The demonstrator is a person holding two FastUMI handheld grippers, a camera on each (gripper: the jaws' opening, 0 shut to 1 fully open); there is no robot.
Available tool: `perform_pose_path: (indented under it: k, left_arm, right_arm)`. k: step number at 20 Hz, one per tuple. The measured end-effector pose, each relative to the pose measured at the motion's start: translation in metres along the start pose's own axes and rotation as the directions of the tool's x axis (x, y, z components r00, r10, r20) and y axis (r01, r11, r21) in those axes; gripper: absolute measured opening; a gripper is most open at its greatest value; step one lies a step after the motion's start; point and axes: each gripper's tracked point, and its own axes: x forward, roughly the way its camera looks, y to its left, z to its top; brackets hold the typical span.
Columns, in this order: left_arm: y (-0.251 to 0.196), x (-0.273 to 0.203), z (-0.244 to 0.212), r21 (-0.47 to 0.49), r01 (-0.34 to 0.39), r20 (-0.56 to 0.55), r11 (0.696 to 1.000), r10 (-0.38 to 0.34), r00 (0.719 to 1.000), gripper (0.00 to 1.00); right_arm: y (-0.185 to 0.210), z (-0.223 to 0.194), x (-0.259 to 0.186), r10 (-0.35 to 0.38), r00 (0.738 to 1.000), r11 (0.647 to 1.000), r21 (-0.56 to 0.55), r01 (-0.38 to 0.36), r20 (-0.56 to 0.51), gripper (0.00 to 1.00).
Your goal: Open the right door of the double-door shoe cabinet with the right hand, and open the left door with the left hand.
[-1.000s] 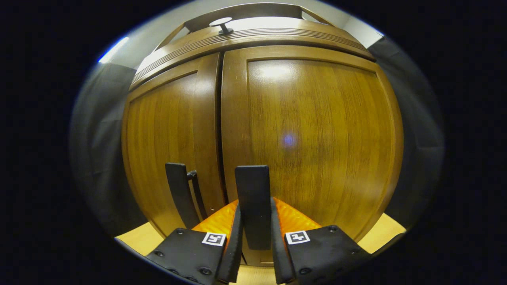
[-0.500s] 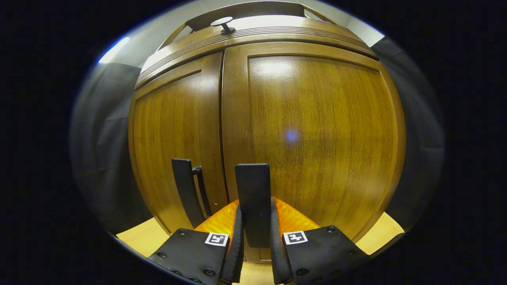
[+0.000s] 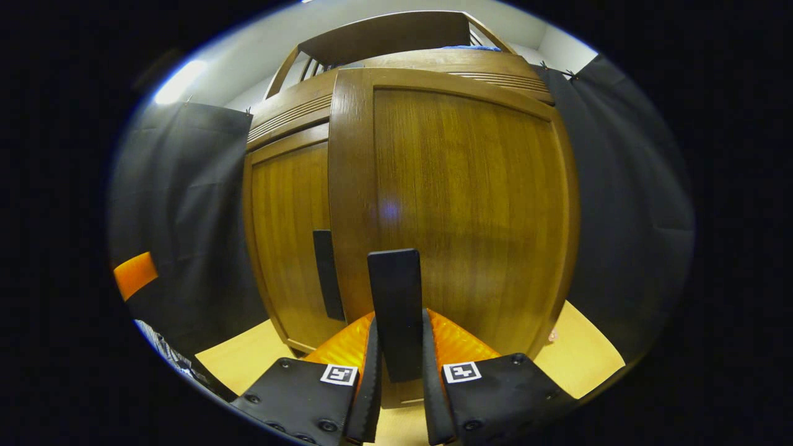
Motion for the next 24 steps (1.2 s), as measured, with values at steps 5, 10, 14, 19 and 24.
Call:
perform_pose_path:
  k: [5,10,14,19,24]
  left_arm:
    - [-0.014,0.013,-0.005,-0.027,0.036,0.002,0.999,-0.036,0.999,0.91]
    - [-0.029,0.021,-0.012,-0.047,0.076,-0.003,0.996,-0.076,0.997,0.91]
    - [-0.034,0.027,-0.022,-0.030,0.096,-0.015,0.995,-0.096,0.995,0.91]
    - [-0.049,0.034,-0.027,-0.064,0.132,-0.017,0.989,-0.133,0.991,0.92]
    - [-0.054,0.037,-0.032,-0.058,0.139,-0.014,0.989,-0.140,0.990,0.91]
  right_arm:
    - [-0.025,-0.008,-0.045,0.015,1.000,0.999,0.030,-0.014,-0.011,0.32]
    - [-0.053,-0.013,-0.089,-0.023,1.000,1.000,0.002,0.023,-0.014,0.35]
    - [-0.074,-0.028,-0.106,-0.065,0.996,0.997,0.032,0.067,-0.068,0.36]
    - [-0.097,-0.028,-0.125,-0.123,0.991,0.992,0.009,0.123,-0.057,0.36]
    - [-0.123,-0.026,-0.140,-0.181,0.982,0.983,-0.035,0.180,-0.047,0.41]
